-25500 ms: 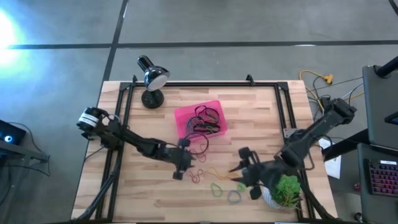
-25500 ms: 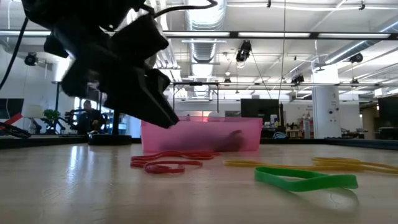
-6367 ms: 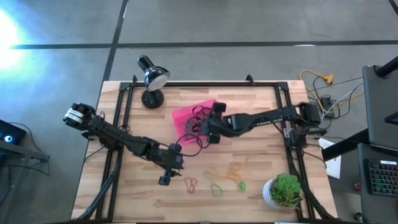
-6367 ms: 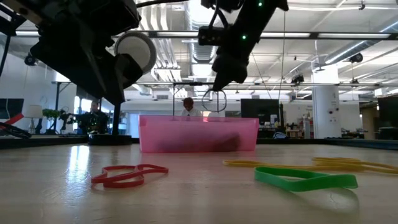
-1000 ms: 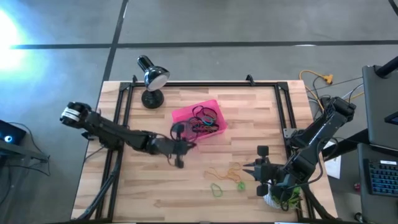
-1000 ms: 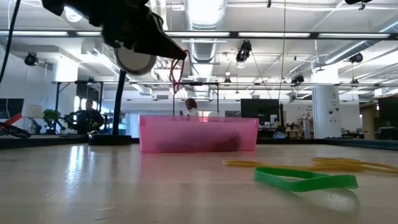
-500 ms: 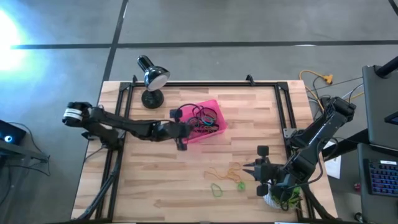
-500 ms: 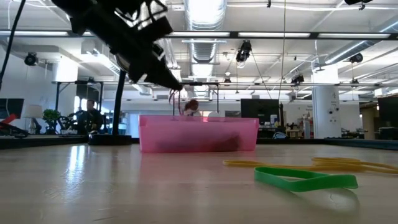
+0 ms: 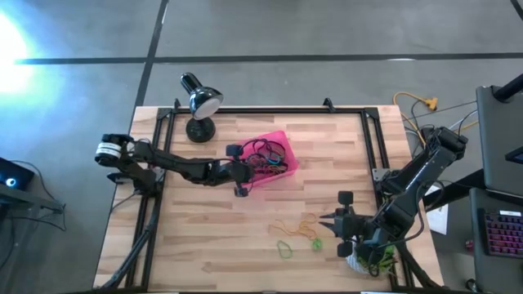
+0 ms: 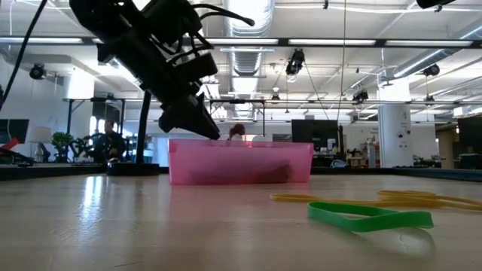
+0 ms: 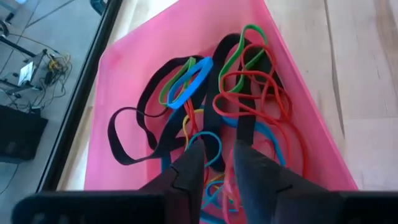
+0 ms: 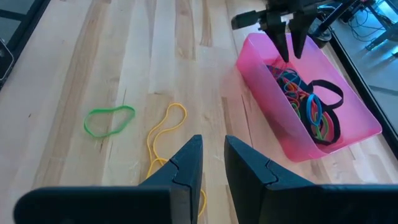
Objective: Pick and place rubber bands into bin
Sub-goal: Put the yellow rubber band into the red bin
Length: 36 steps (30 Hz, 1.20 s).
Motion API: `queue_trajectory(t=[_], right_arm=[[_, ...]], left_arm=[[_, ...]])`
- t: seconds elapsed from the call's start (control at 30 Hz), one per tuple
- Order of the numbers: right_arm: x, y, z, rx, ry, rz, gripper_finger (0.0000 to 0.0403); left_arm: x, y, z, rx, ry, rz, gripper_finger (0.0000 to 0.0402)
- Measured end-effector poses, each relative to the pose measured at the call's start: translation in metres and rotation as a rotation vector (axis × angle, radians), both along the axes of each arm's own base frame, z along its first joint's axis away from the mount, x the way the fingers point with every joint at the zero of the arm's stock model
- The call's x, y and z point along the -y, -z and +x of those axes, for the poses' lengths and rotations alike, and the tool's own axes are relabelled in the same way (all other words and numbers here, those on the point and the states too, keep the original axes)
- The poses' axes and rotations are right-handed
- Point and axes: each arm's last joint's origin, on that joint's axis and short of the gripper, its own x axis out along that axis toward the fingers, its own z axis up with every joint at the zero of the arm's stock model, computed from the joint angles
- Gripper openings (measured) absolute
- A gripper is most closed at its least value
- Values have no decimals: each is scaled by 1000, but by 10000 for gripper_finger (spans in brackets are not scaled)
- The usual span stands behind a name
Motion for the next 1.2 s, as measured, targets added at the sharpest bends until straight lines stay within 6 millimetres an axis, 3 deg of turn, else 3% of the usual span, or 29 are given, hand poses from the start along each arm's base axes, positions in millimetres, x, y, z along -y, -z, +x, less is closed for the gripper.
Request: queue_trajectory(t=[0.3,0.53,0.83,1.2], right_arm=[[3,4,0,31,32,-44,56],[10,8,7,100,107,-65,57],[30,24,45,-118,3,80,57],[40,75,77,-374,-44,96,78]], left_arm=[[0,-11,-3,24,4,5,87],[6,-36,-19,85,-9,-49,87],[28,-62,-43,155,123,-243,87],[59,-61,-51,135,243,-260,87]])
